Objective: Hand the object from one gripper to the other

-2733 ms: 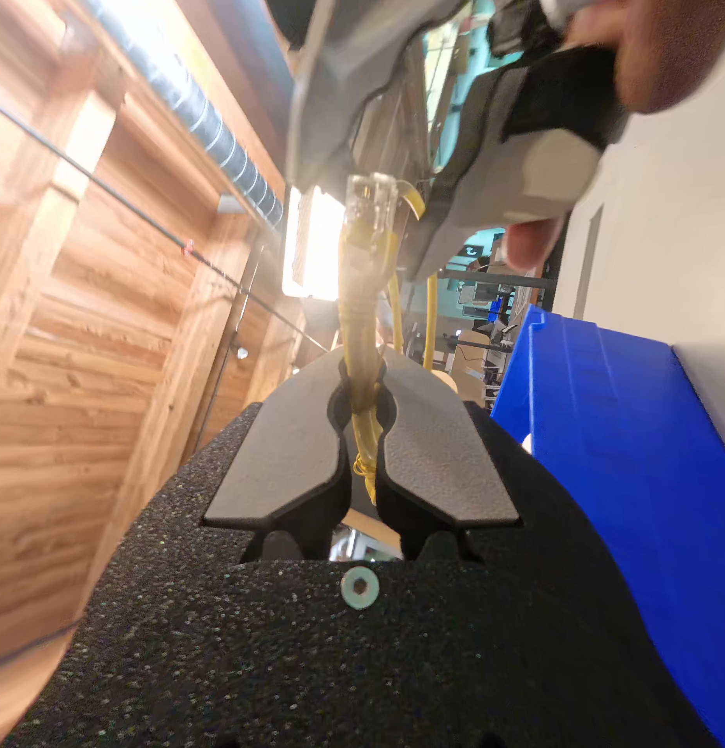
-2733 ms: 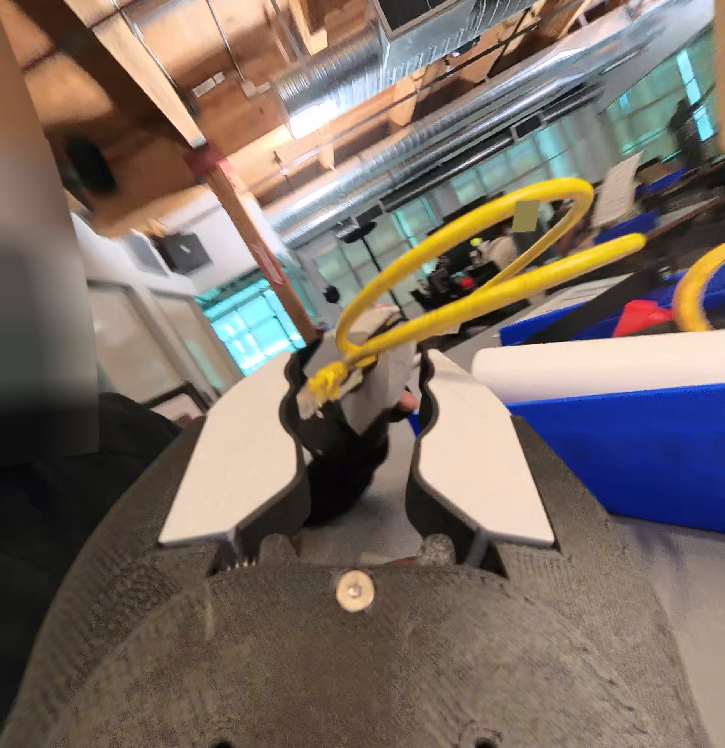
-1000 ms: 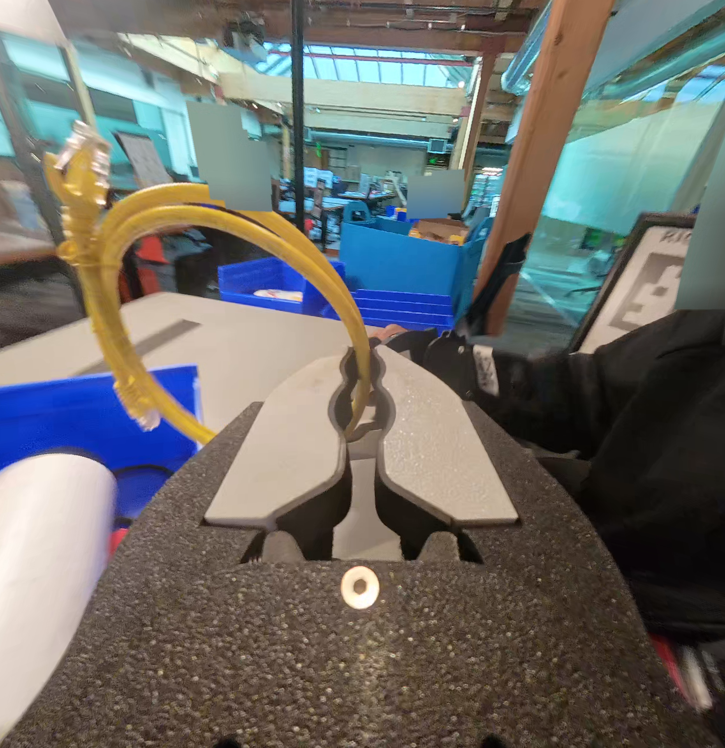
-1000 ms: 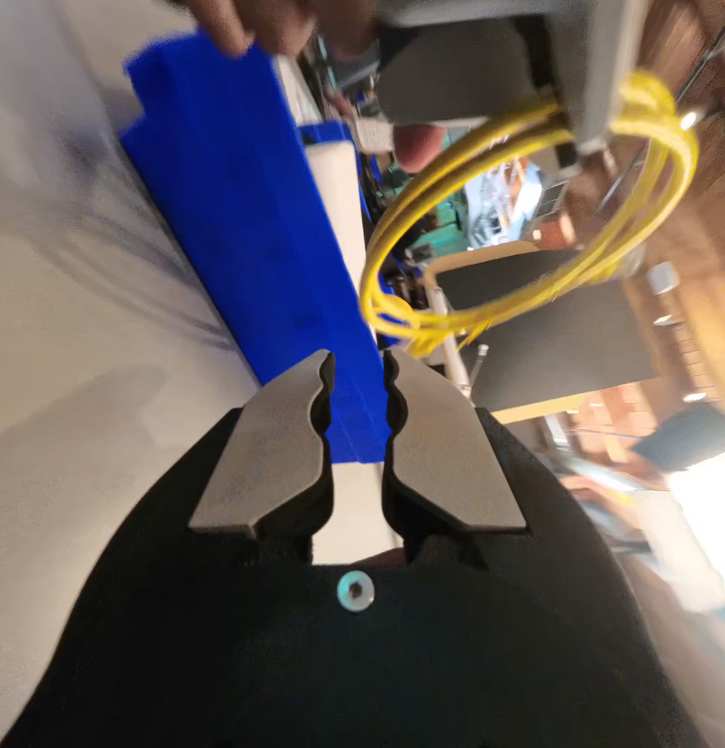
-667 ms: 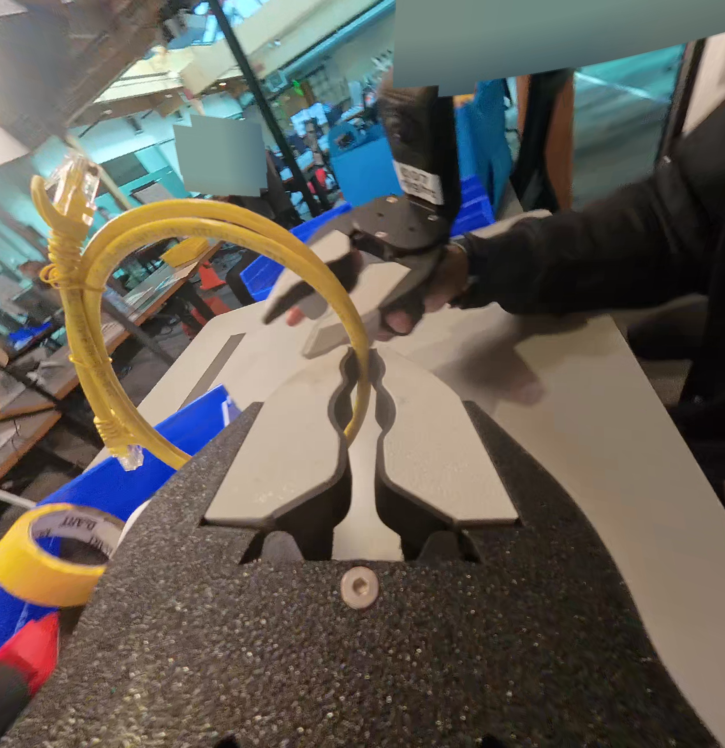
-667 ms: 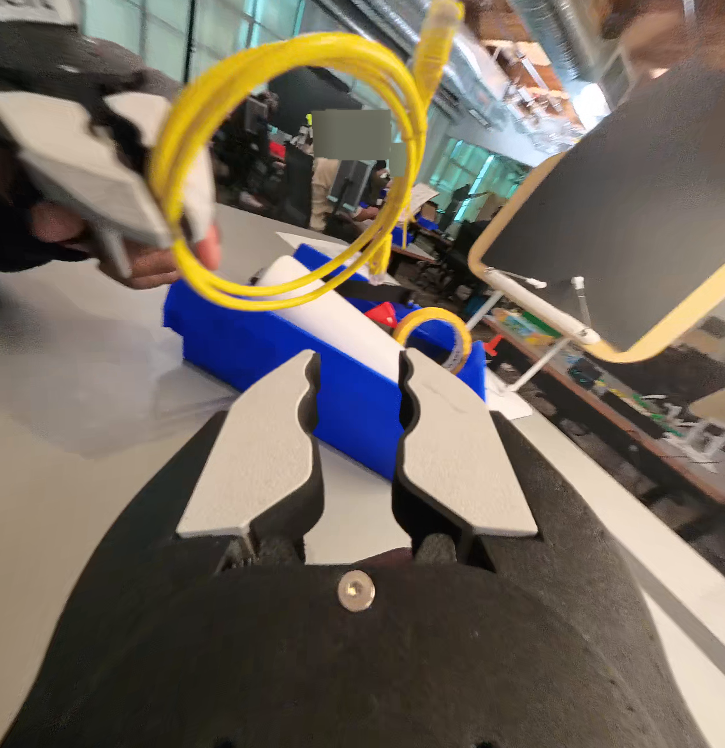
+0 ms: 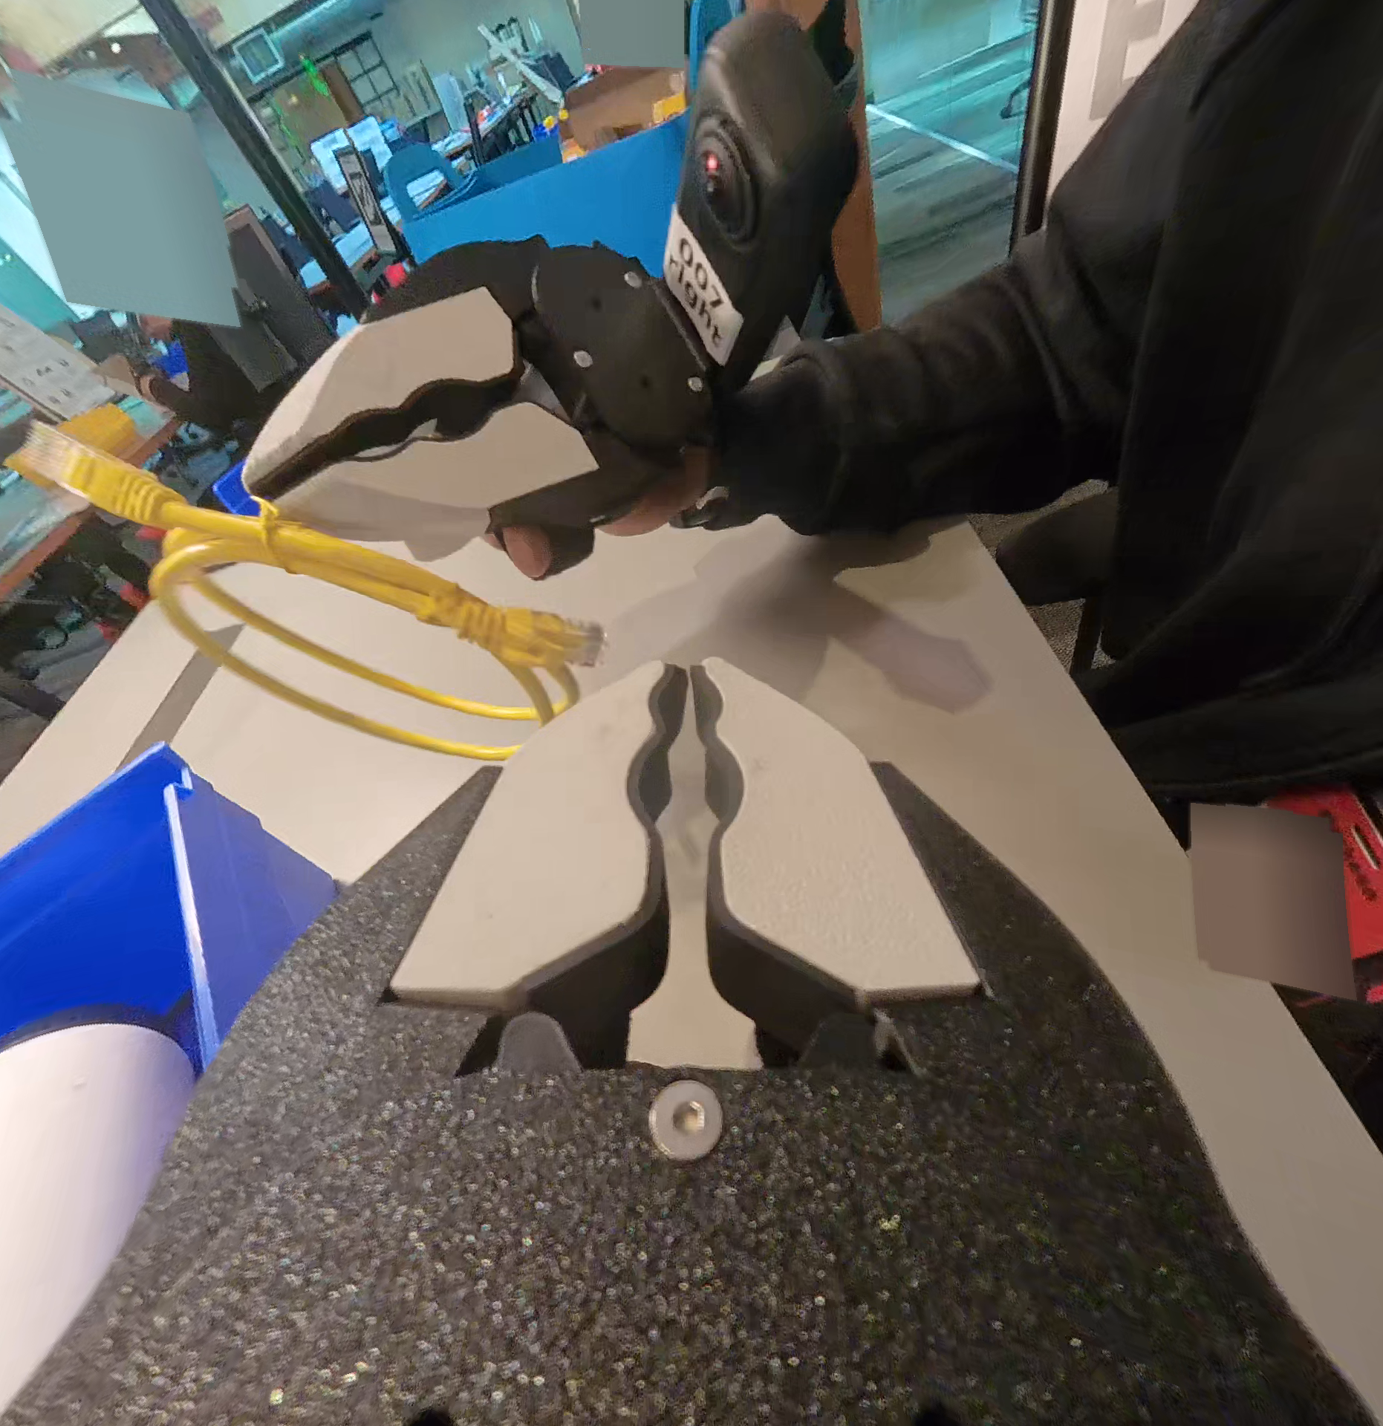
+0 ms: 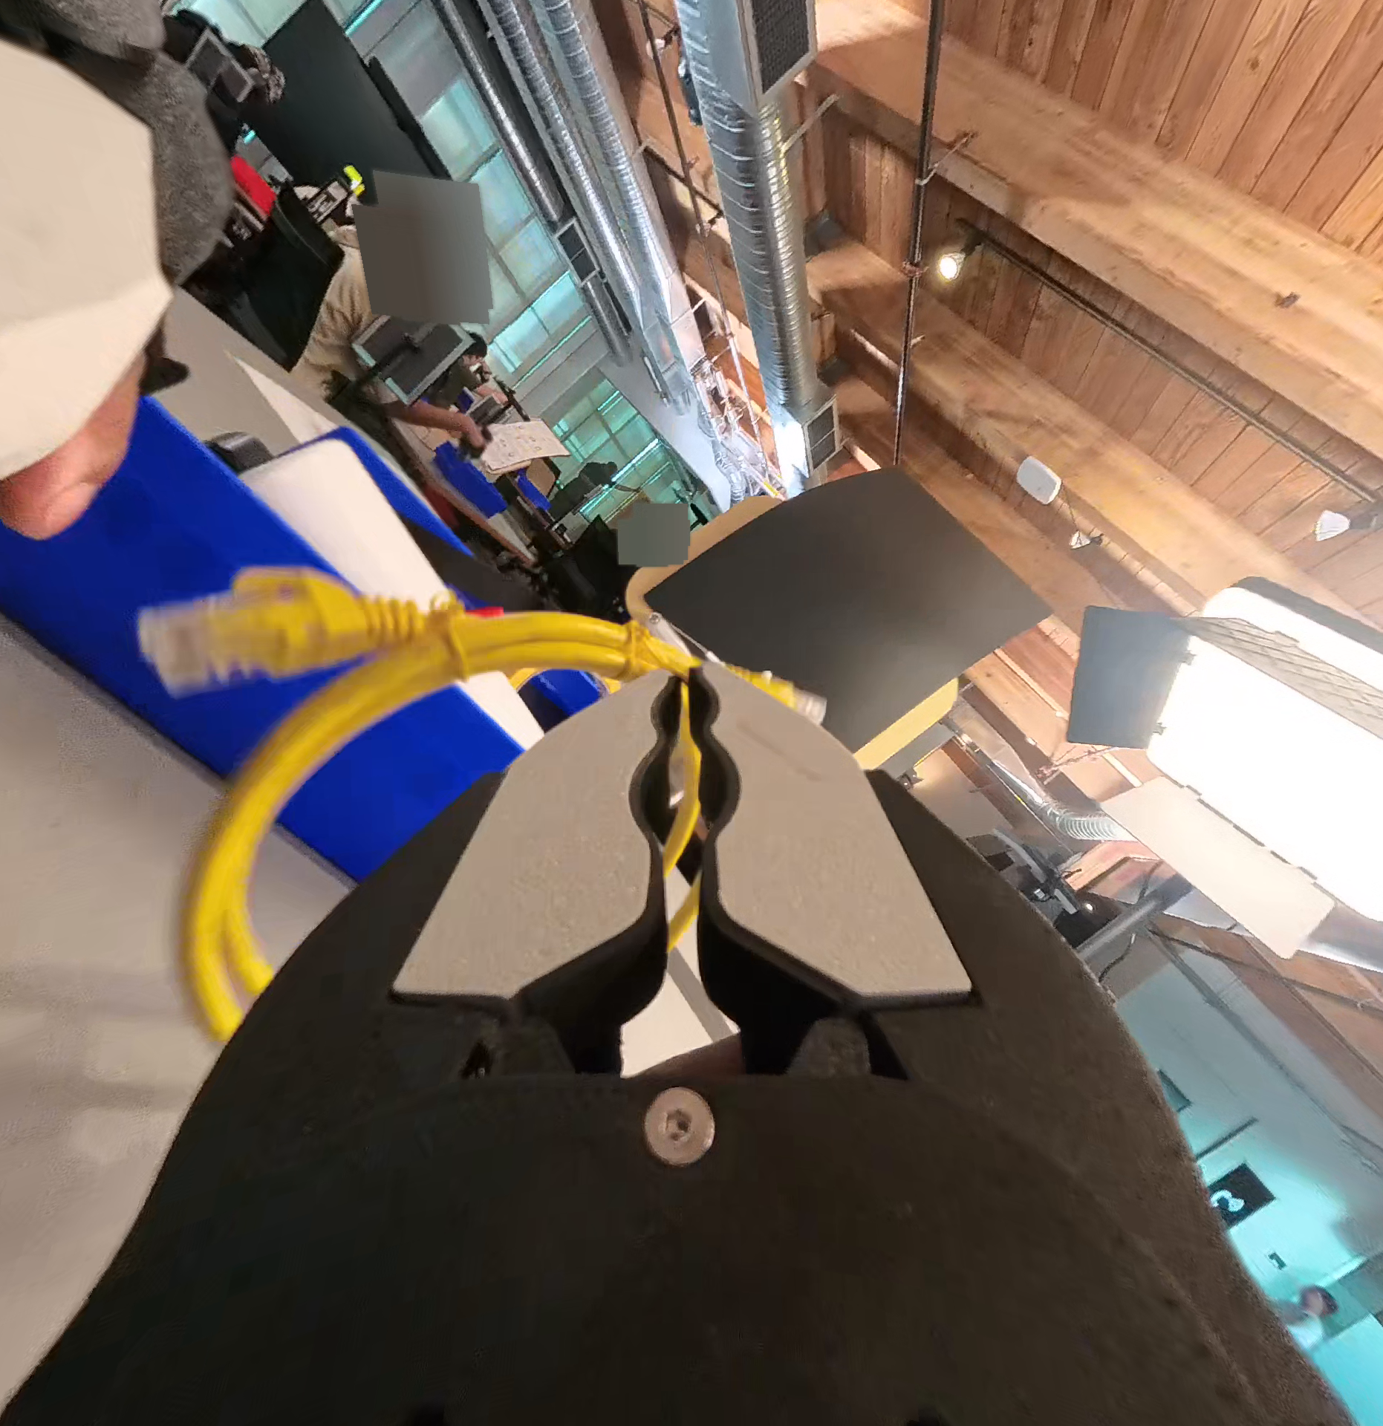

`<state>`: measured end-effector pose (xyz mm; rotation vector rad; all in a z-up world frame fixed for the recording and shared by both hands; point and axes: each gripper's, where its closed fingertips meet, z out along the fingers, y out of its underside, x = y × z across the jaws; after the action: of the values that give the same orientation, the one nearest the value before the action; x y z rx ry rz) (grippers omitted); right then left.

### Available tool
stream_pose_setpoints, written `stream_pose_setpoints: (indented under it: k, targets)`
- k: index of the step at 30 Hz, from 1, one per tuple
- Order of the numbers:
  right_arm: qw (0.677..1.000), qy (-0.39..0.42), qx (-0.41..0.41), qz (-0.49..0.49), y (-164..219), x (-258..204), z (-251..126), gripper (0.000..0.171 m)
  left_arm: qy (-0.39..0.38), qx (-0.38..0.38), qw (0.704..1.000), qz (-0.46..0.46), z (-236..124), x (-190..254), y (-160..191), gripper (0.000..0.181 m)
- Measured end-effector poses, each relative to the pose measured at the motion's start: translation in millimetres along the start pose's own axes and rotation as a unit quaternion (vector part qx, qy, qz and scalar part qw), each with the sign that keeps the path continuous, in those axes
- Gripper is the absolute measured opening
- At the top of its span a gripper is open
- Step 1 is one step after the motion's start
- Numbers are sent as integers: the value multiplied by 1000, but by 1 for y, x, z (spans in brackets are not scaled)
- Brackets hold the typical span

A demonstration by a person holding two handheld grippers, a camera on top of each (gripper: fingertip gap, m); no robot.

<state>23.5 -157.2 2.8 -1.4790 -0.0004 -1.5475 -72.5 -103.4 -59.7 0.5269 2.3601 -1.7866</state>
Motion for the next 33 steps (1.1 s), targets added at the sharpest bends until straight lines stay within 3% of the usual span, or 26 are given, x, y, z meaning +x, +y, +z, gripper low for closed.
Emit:
stream_pose_setpoints:
  k: [5, 11, 17, 22, 26, 27, 33]
  targets:
    - [1000, -7, -14, -25, 4, -9, 3, 0, -49, -44, 997, -29, 4, -17, 15, 21]
    - [1000, -7, -2, -2, -1, -10, 3, 0, -131, -51, 978, -155, -5, -53, 23, 31]
    - [991, -104, -83, 20, 31, -34, 4, 0, -114, -118, 968, -191, 10, -40, 48, 38]
    - [975, -185, -107, 54, 38, -67, 1, 5, -38, -41, 938, -341, 32, -23, 33, 42]
    - [974, -190, -121, 24, 34, -82, 7, 11, 21, 47, 887, -460, 41, -18, 12, 48]
    - [975, -183, -125, 22, 36, -81, 8, 4, 14, 57, 876, -479, 41, -21, 13, 48]
    - [979, -144, -146, 12, 42, -71, 15, 18, 42, 80, 830, -551, 44, -20, 12, 47]
